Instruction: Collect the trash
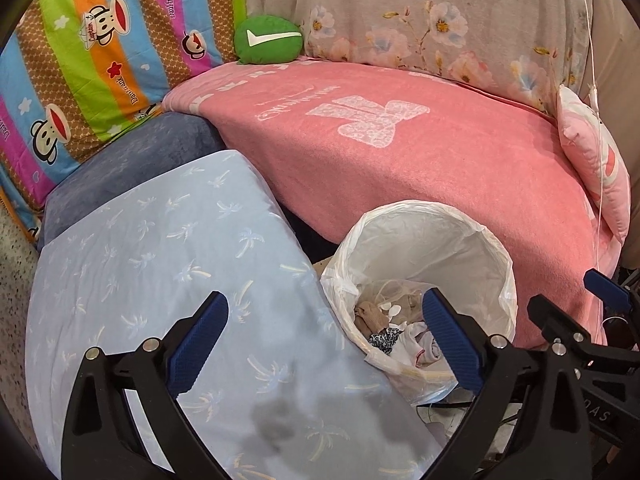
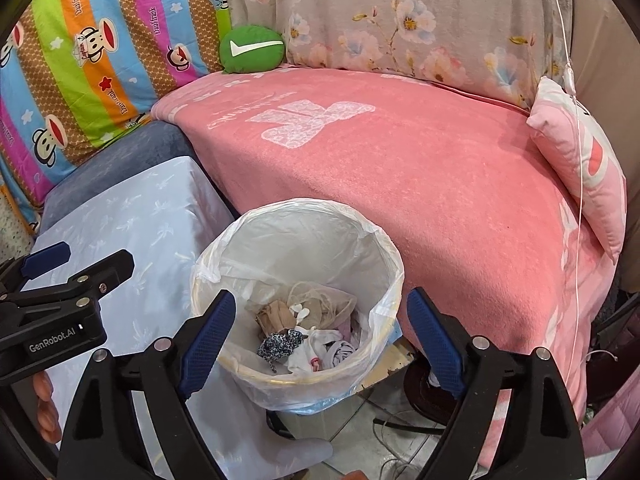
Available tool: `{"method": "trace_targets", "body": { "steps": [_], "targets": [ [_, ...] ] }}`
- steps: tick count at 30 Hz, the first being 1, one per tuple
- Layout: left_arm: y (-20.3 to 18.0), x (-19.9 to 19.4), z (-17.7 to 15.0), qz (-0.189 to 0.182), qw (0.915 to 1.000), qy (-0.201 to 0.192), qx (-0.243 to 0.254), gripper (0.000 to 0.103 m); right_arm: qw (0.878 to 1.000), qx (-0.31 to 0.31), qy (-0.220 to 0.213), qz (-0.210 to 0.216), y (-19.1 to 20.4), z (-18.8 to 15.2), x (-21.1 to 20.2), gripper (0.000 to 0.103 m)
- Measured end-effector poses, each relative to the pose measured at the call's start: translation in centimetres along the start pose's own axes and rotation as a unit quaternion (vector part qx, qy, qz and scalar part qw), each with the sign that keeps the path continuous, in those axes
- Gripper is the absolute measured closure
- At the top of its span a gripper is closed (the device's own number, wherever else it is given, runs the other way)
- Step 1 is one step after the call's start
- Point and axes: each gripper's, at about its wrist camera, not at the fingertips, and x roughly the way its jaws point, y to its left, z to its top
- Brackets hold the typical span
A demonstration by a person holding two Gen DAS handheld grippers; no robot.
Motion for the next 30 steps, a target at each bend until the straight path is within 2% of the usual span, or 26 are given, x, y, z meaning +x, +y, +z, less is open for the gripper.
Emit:
{"method": "trace_targets", "body": {
  "steps": [6,8,30],
  "targets": [
    [0.0,0.1,-0.8,0.001,1.0000,0.009,-0.001,0.009,1.000,-0.008,-0.002,-0.005,0.2,-0.6,0.0,0.014],
    [0.0,0.1,-1.1,0.003,0.9999,0.010,0.000,0.009,1.000,-0.010,-0.002,-0.007,0.2,-0.8,0.0,0.006],
    [0.0,0.3,-2.8,0.025,0.9993,0.025,-0.011,0.009,1.000,-0.021,0.002,-0.016,0.3,-2.0,-0.2,0.006]
  ]
}}
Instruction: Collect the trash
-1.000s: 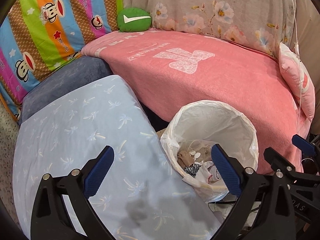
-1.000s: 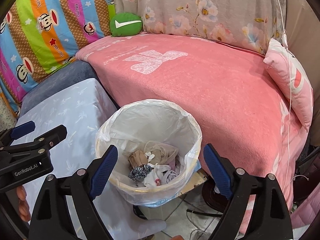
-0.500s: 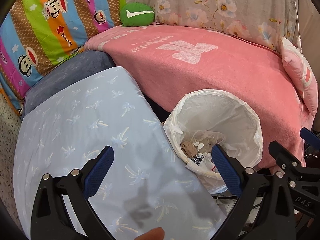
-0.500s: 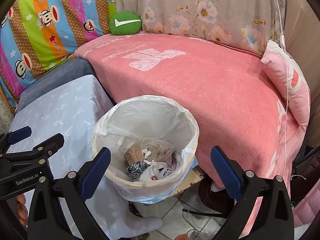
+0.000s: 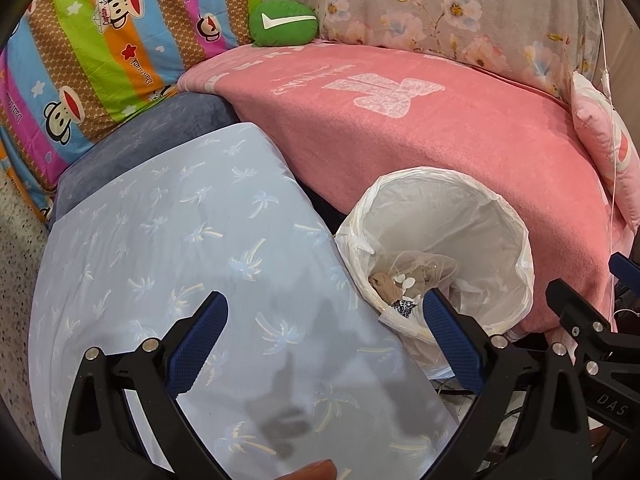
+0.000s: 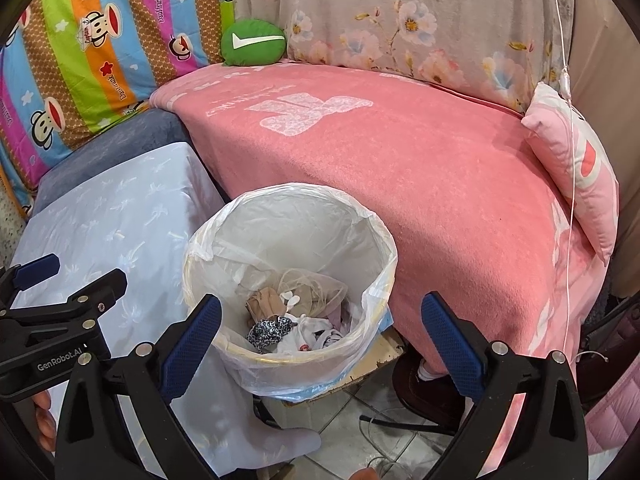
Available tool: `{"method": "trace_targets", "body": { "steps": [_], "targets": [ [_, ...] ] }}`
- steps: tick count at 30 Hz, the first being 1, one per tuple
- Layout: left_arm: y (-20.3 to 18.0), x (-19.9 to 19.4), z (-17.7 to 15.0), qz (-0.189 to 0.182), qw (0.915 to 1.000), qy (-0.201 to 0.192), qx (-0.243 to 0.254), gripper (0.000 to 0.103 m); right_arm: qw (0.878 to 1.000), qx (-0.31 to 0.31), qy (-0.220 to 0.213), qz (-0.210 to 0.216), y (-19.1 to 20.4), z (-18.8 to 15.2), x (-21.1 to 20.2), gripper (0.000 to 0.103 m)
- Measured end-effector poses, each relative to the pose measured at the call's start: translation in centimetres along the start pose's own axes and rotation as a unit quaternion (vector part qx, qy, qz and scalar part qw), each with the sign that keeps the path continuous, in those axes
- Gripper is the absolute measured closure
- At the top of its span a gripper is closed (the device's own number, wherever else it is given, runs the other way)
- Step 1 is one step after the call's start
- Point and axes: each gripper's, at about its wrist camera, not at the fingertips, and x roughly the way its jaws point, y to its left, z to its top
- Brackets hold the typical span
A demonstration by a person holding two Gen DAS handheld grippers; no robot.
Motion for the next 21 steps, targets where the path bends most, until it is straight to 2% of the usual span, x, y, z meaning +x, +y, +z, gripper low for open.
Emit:
{"method": "trace_targets", "body": {
  "steps": [21],
  "targets": [
    [-0.08,-0.74,-0.65,0.020,0.9997,-0.002,-0.014,0.009,1.000,-0.002,-0.002,0.002,-0.16,-0.59,-0.60,0.006]
  ]
}}
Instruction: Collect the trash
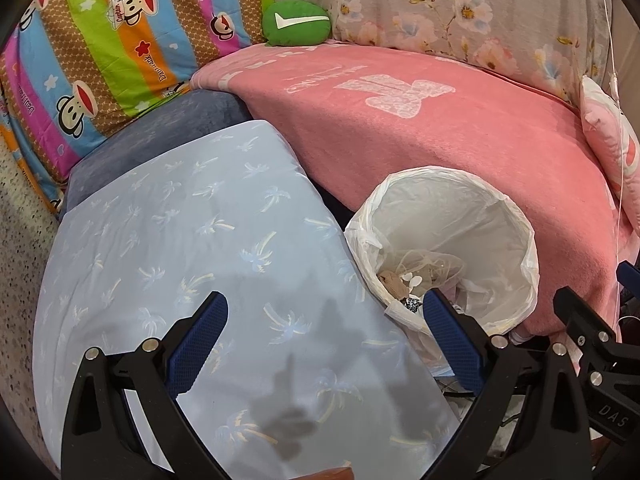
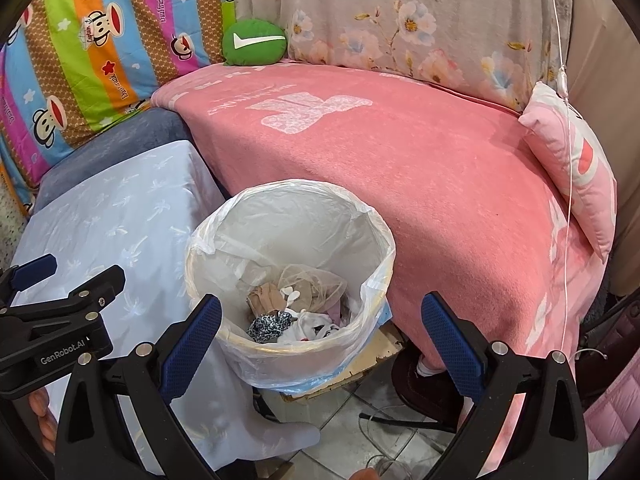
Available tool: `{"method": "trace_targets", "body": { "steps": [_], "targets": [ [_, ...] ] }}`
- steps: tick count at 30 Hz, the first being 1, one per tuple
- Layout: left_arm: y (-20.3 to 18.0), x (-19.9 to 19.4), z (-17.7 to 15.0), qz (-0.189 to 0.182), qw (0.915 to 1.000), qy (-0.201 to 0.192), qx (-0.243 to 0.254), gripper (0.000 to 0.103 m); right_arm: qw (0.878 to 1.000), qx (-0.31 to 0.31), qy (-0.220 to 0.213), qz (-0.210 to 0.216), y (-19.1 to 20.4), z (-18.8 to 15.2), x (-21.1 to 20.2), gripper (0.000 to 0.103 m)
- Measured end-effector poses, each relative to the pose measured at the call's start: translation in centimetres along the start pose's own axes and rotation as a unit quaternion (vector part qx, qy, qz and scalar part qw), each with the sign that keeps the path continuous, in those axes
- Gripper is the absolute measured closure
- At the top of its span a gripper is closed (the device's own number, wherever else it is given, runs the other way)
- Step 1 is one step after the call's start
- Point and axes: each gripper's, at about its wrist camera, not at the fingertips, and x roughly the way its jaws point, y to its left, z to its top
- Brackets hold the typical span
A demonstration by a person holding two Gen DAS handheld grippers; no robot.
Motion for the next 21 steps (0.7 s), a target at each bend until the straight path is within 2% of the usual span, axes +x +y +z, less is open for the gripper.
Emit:
{"method": "trace_targets", "body": {
  "steps": [21],
  "targets": [
    [0.2,-0.8,-0.4,0.004,0.9999,-0.003,-0.016,0.009,1.000,0.003,-0.013,0.004,0.1,-0.1,-1.1,0.006]
  ]
}}
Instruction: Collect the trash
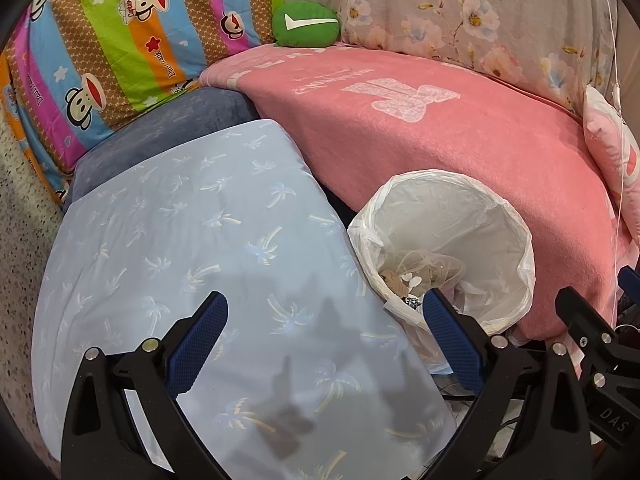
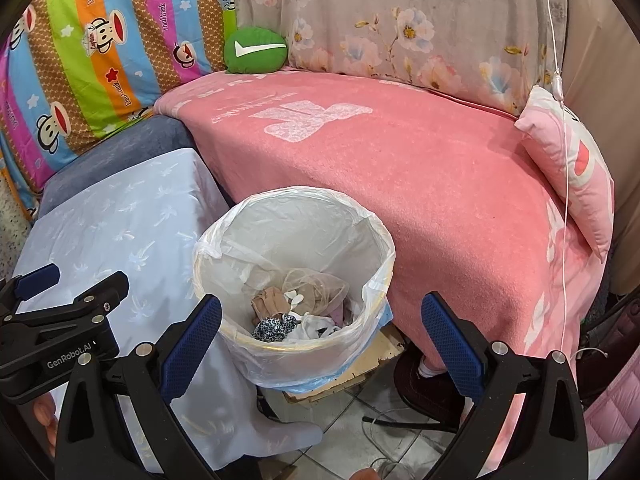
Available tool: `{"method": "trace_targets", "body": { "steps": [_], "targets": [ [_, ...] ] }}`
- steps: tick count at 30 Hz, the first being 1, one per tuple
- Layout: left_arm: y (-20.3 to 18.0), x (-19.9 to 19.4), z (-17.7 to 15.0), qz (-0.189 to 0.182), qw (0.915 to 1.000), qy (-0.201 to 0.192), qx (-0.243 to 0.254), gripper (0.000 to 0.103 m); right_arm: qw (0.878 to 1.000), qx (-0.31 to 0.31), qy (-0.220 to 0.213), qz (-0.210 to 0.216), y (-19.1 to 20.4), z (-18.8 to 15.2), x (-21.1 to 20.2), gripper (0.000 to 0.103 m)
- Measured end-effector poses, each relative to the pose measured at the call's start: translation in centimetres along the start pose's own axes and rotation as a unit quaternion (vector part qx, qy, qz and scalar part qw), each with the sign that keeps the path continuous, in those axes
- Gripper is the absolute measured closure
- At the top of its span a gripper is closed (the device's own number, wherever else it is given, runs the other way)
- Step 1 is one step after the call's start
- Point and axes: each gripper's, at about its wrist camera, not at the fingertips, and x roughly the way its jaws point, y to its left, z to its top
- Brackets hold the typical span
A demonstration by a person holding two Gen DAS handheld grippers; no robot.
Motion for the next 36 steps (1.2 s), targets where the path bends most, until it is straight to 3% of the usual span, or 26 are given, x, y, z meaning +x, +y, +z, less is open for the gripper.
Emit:
{"method": "trace_targets", "body": {
  "steps": [36],
  "targets": [
    [0.00,0.08,-0.34,-0.006,0.9999,0.008,0.001,0.007,1.000,0.002,0.000,0.000,0.02,0.00,-0.24,0.006]
  ]
}}
